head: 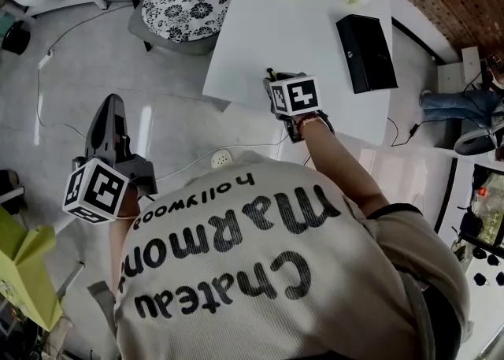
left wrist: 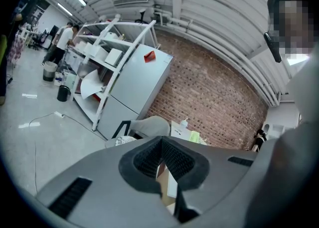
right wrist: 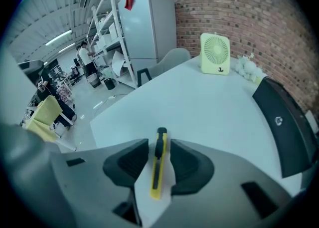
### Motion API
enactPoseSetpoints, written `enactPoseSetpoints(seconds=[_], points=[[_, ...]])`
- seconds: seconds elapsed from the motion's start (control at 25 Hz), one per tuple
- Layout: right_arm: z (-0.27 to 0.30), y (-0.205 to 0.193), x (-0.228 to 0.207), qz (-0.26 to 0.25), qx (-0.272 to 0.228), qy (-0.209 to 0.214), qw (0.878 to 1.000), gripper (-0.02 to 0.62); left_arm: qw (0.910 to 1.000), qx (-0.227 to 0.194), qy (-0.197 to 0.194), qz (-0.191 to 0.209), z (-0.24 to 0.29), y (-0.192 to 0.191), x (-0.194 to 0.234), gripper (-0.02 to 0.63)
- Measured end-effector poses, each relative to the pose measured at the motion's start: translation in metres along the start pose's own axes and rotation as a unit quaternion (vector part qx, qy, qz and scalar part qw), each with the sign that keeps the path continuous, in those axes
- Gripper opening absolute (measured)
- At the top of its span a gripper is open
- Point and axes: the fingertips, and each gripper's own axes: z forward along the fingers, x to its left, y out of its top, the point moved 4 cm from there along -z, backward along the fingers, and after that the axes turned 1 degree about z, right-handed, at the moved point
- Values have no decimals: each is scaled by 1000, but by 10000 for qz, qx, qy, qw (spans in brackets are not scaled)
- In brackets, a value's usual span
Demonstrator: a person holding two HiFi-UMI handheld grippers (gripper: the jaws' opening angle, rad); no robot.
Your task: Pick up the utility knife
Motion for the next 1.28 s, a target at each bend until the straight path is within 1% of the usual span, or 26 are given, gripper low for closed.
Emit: enactPoseSetpoints(seconds=[0.2,0.36,0.48,0.6,0.76,1.0,1.16,1.28], points=[[1,-2,1,5,1,-27,10000,140,9999,44,138,-44,-12,-8,4,2],[1,1,1,-23,66,15,10000,133,9994,-65,297,-146,-22,-10,11,2],[0,-1,-2,-89,63,67,9999,117,9989,-131,401,-206,-30,-15,7,2],[-1,-1,-3,-153,24,103,9998,109,9987,-178,446,-173,-38,-18,-3,2],[-2,-1,-3,-235,-61,176,9996,97,9975,-210,637,-204,-53,-27,-16,2],[-10,-9,-13,-449,-161,339,9983,79,9953,-294,873,-295,-79,-55,-57,2],[-6,-3,-8,-556,-180,446,9973,71,9935,-313,1039,-345,-92,-65,-67,2],[-8,-4,-8,-586,-214,497,9968,69,9921,-293,1165,-374,-102,-80,-83,2]])
